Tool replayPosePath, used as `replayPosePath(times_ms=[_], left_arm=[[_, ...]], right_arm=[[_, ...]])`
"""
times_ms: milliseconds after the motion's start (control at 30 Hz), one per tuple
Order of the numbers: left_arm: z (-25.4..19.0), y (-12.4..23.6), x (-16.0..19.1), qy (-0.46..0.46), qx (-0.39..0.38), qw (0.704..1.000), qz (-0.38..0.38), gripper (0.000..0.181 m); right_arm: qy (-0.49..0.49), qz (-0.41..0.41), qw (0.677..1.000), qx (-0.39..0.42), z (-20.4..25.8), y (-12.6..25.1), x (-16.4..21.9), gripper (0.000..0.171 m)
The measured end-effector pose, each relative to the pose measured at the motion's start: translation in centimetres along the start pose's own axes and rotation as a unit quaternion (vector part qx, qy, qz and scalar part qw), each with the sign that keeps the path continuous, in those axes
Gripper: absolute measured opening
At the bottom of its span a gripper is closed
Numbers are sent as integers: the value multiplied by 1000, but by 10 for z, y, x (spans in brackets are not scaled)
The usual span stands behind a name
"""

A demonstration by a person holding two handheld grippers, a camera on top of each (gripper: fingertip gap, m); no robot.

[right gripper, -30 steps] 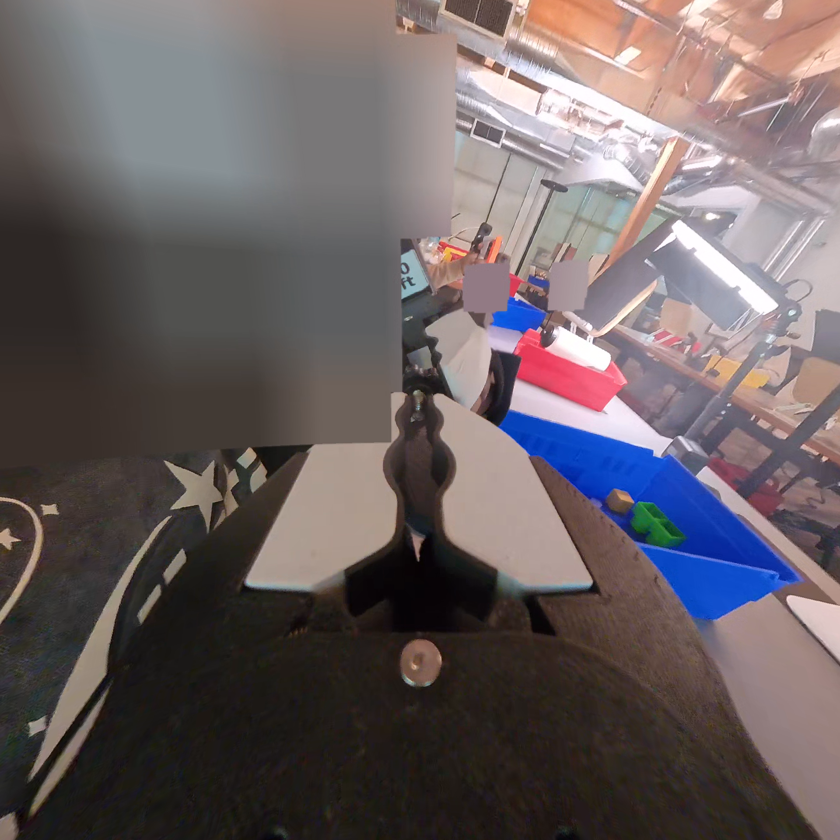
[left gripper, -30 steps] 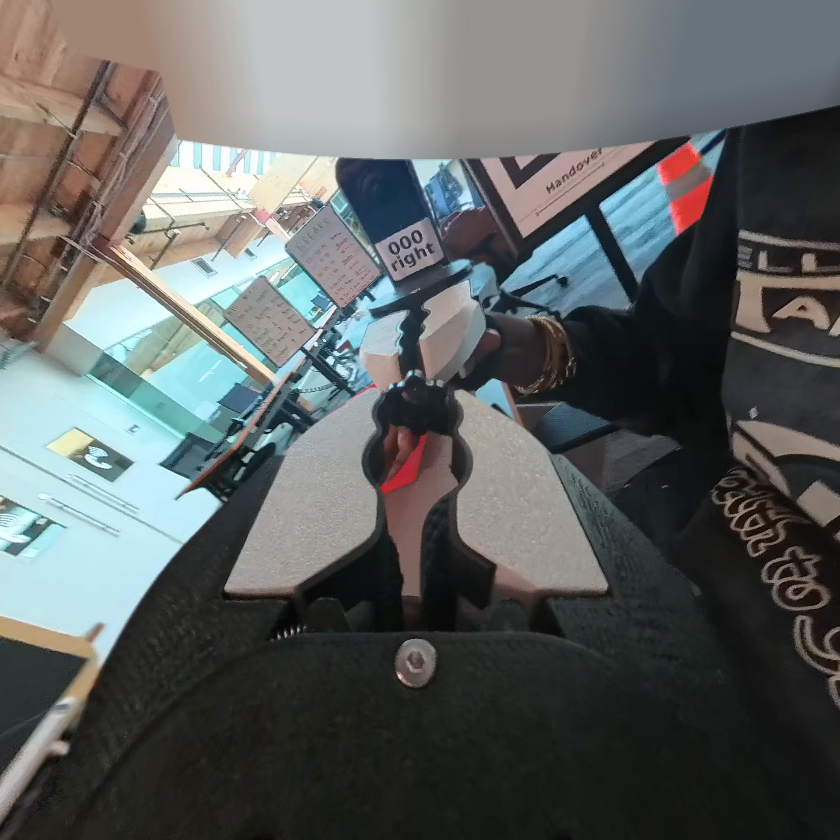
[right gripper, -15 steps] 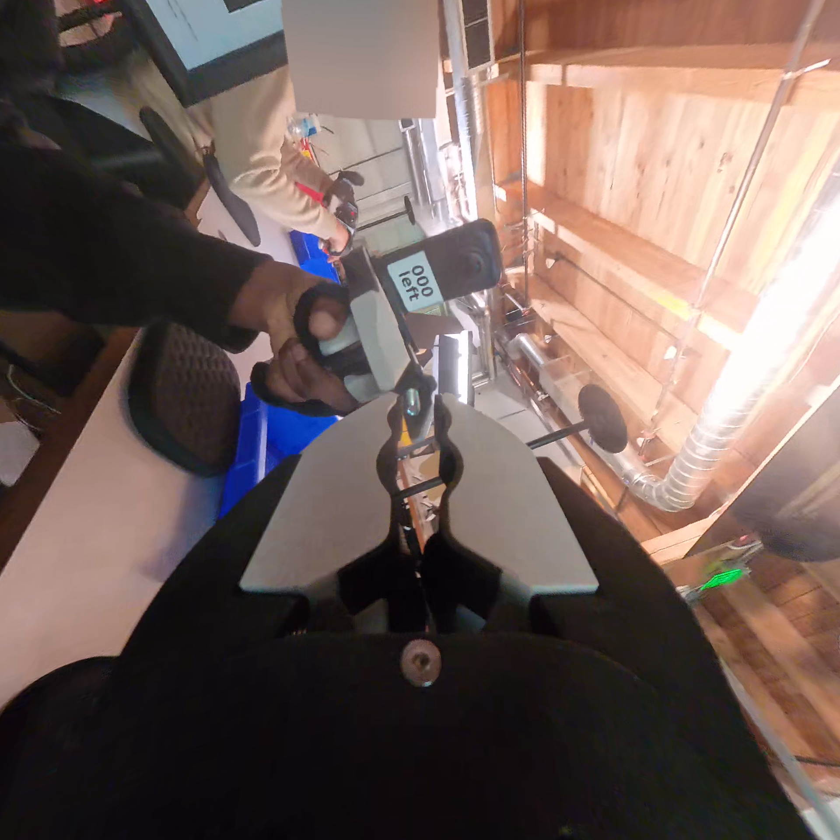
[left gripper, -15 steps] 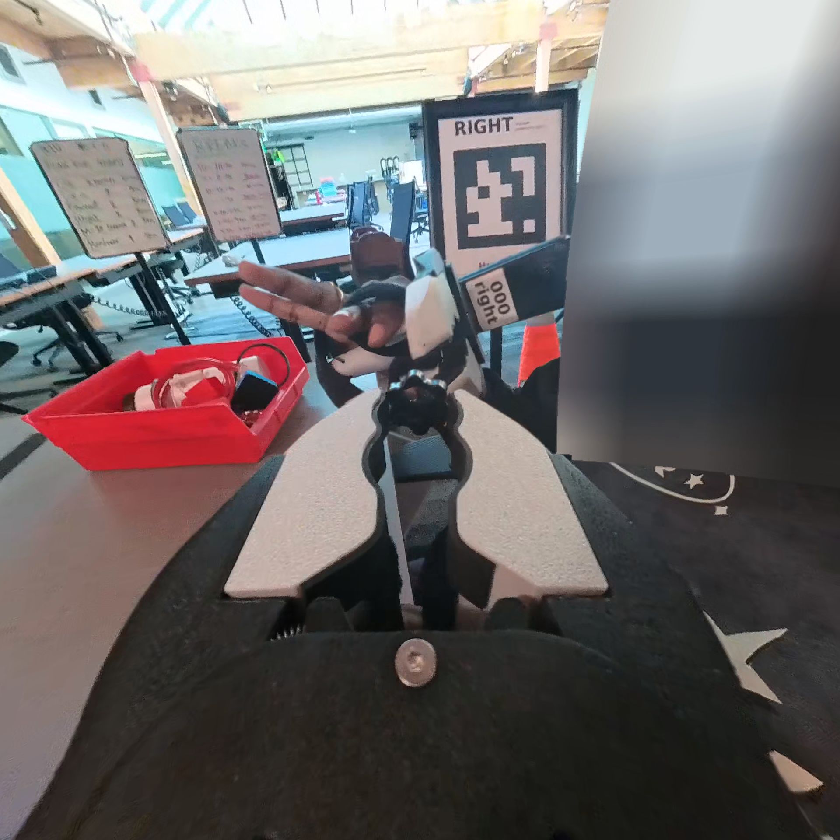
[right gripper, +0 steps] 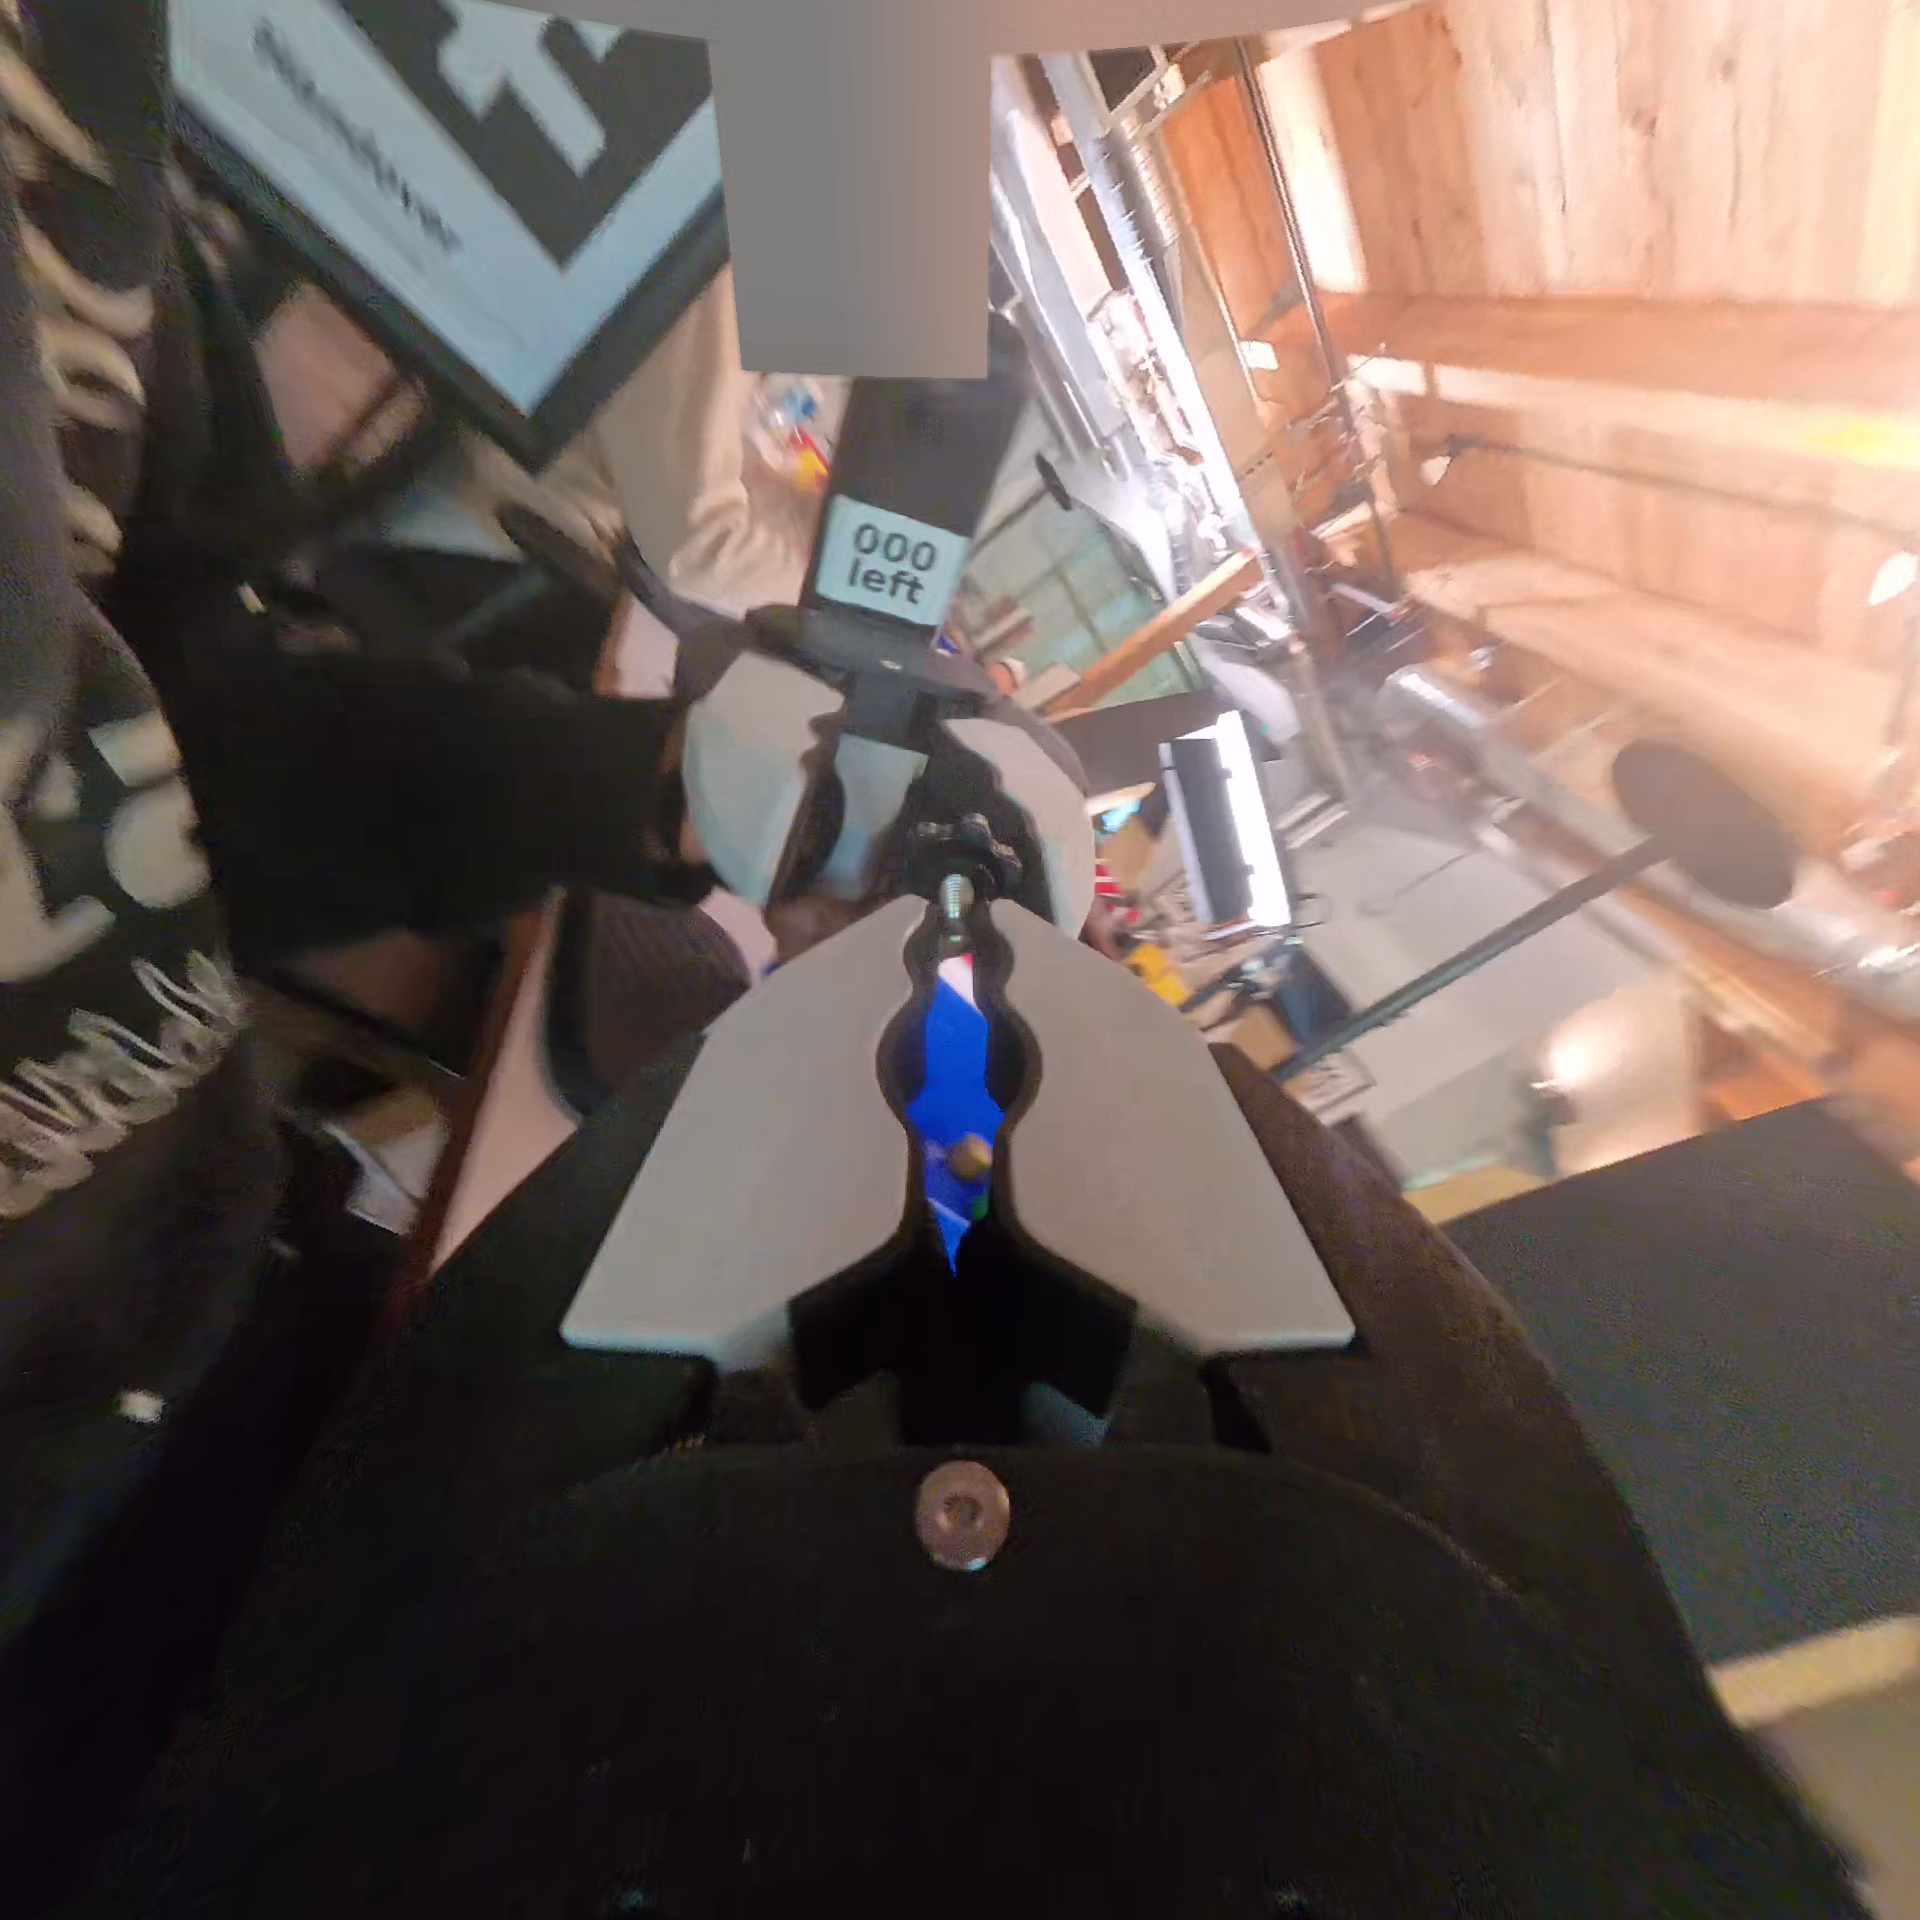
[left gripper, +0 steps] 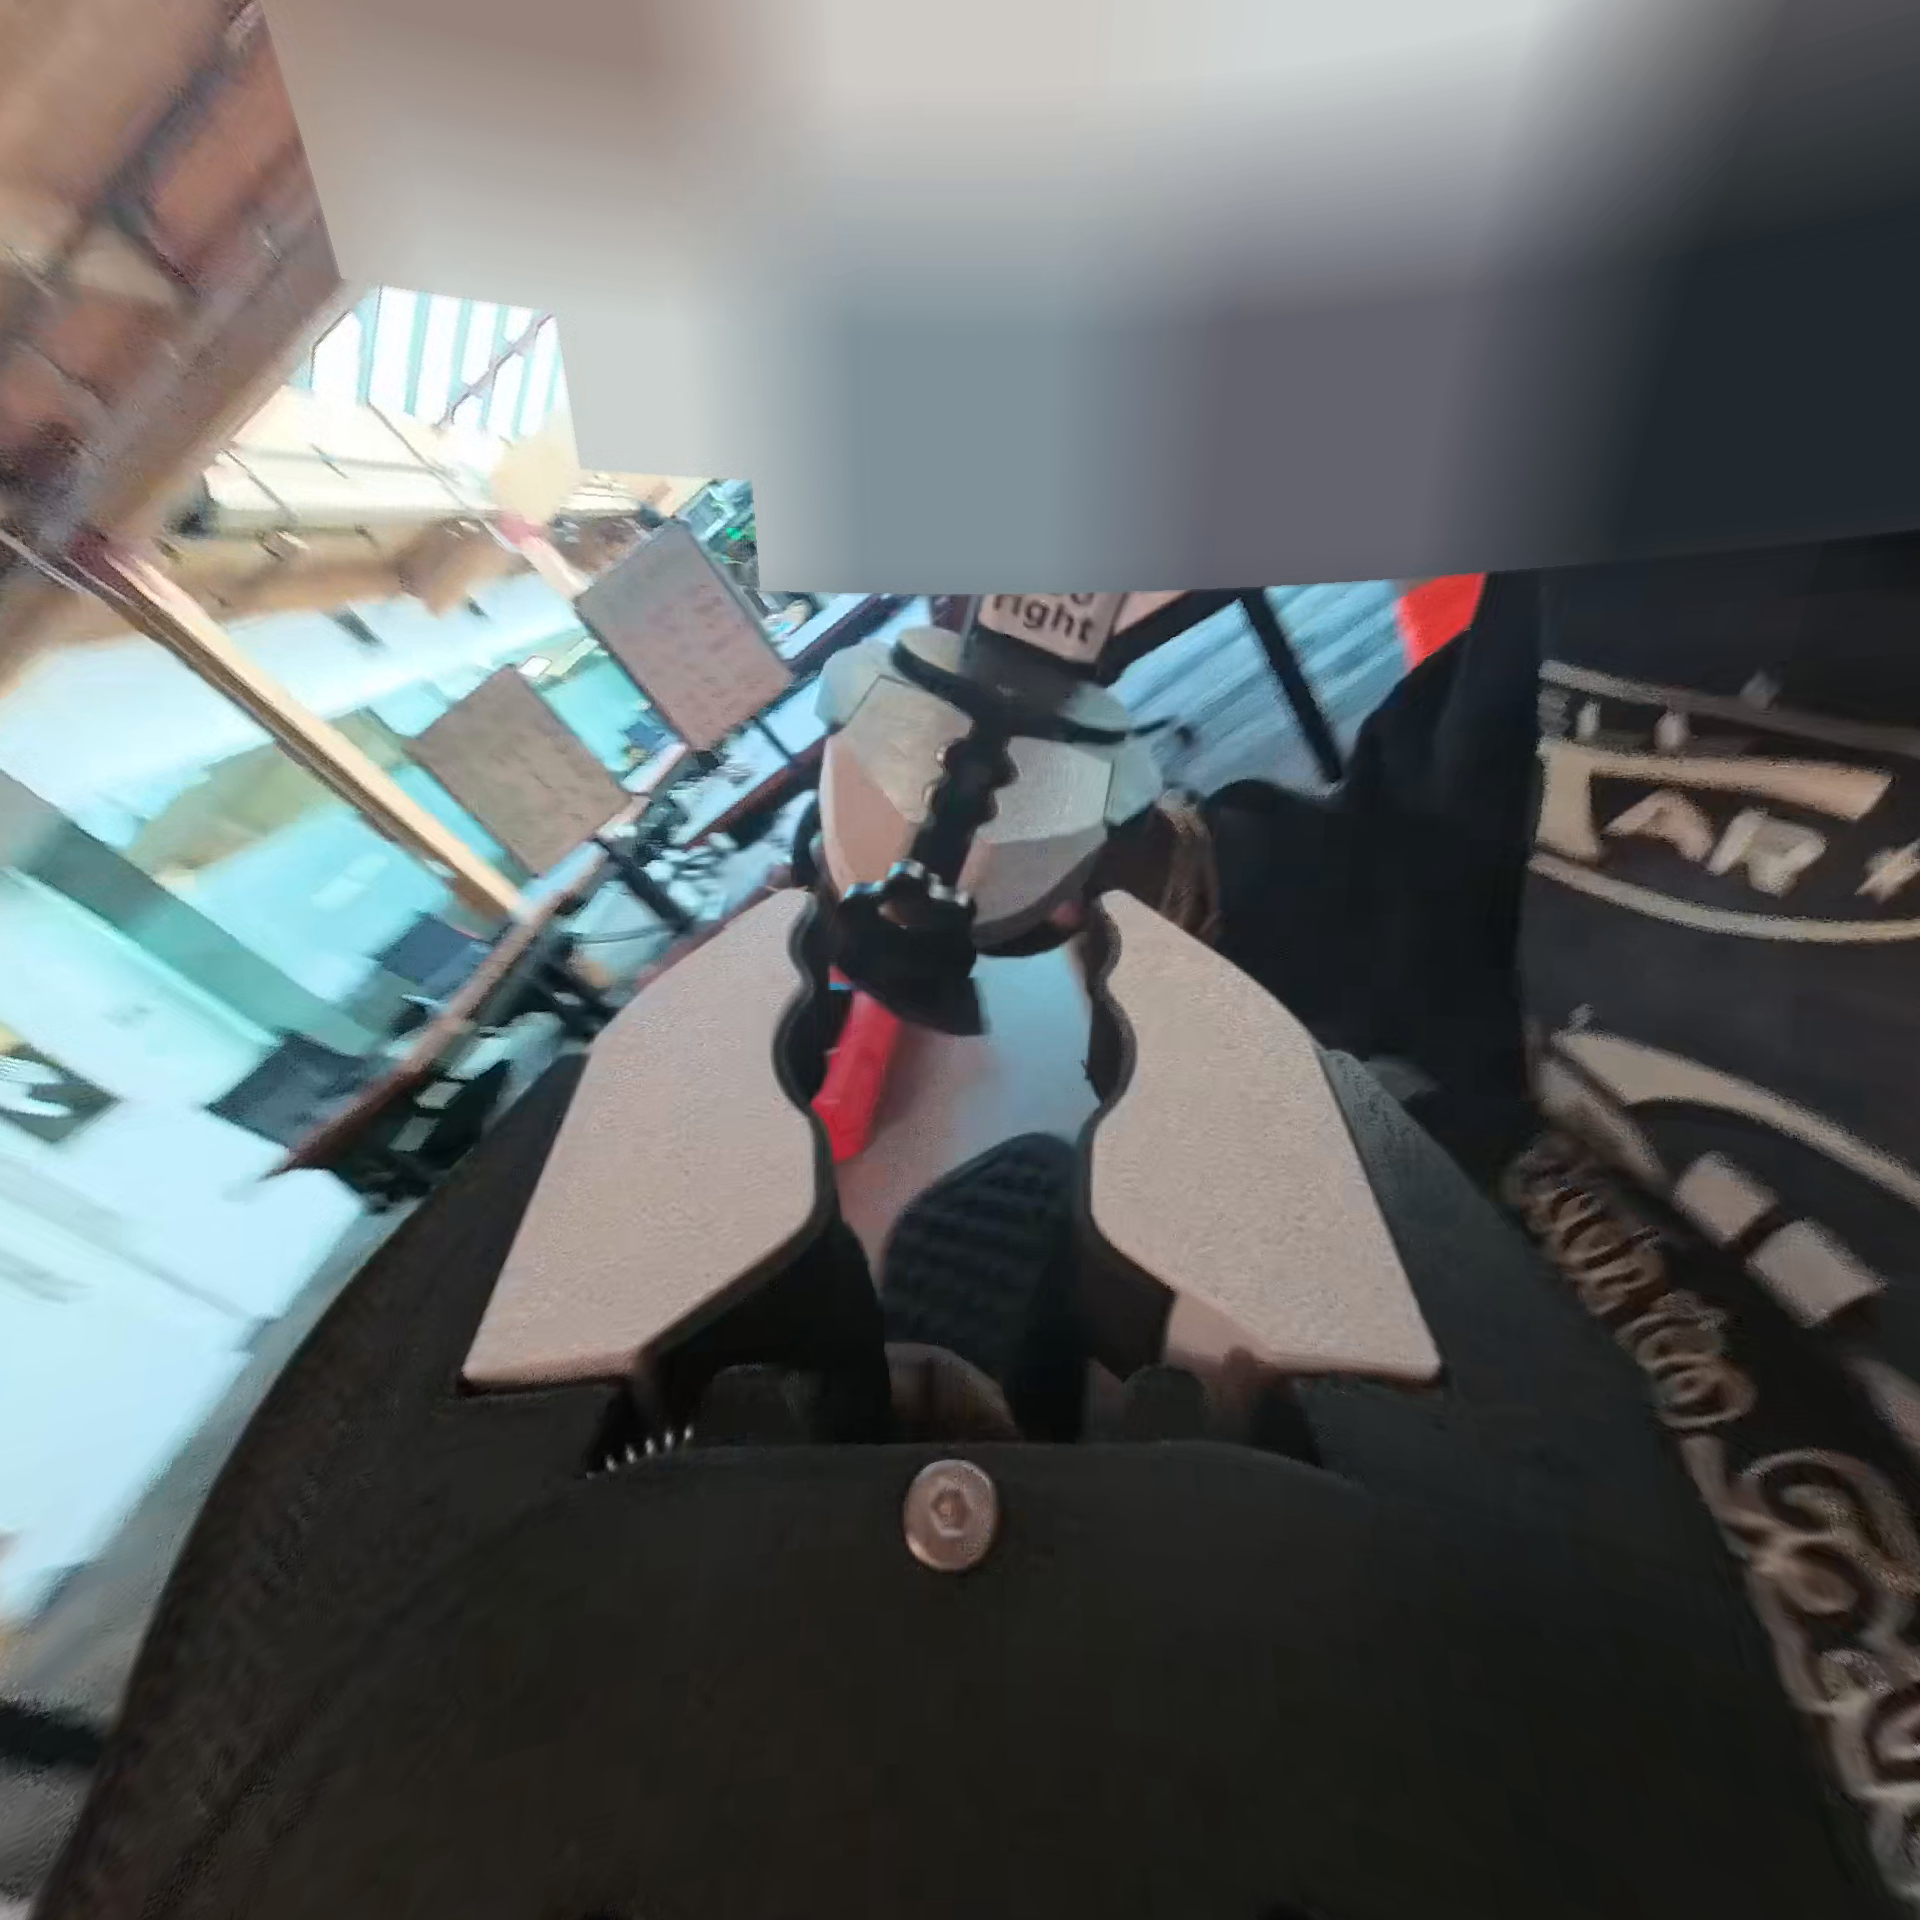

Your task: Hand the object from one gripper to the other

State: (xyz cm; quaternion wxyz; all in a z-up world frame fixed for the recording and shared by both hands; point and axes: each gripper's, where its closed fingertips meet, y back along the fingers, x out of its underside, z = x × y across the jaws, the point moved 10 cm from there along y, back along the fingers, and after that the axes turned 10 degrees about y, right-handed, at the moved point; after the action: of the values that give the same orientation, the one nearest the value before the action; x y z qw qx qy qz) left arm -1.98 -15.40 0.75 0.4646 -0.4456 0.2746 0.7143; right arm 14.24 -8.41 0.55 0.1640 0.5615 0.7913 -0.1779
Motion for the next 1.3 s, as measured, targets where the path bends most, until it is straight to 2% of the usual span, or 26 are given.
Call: replayPosePath(times_ms=[67, 133, 267, 500, 567, 667, 767, 867, 933, 1100, 1300], left_arm=[[-5, -1, -1, -86, -41, 995, 22, 50], [-6, -1, -1, -135, -71, 988, 35, 51], [-4, 0, 2, -115, -53, 992, 28, 48], [0, 1, 4, -98, -51, 993, 30, 24], [1, 1, 3, -83, -47, 995, 35, 24], [4, 3, 0, -31, -38, 999, 24, 23], [11, 7, 0, 74, -9, 997, 10, 24], [19, 10, 1, 178, 23, 984, -8, 23], [22, 11, 4, 219, 41, 975, 3, 23], [22, 9, 10, 263, 62, 962, 36, 23], [19, 5, 13, 260, 72, 961, 60, 23]], right_arm=[[-89, -20, 995, -28, -3, -1, 2, 5], [-190, -36, 979, -65, -5, -4, 7, 6], [-355, -33, 927, -114, -9, -7, 18, 6], [-371, -29, 921, -113, -11, -6, 20, 7], [-368, -30, 923, -113, -11, -5, 20, 6], [-306, -52, 947, -79, -9, -5, 17, 6], [-124, -67, 990, -7, -6, 0, 11, 16], [44, -18, 999, 0, 3, 3, 6, 22], [116, 16, 993, 13, 7, 3, 5, 21], [159, 14, 987, 21, 10, 3, 3, 14], [181, 31, 983, 4, 15, -1, 5, 6]])
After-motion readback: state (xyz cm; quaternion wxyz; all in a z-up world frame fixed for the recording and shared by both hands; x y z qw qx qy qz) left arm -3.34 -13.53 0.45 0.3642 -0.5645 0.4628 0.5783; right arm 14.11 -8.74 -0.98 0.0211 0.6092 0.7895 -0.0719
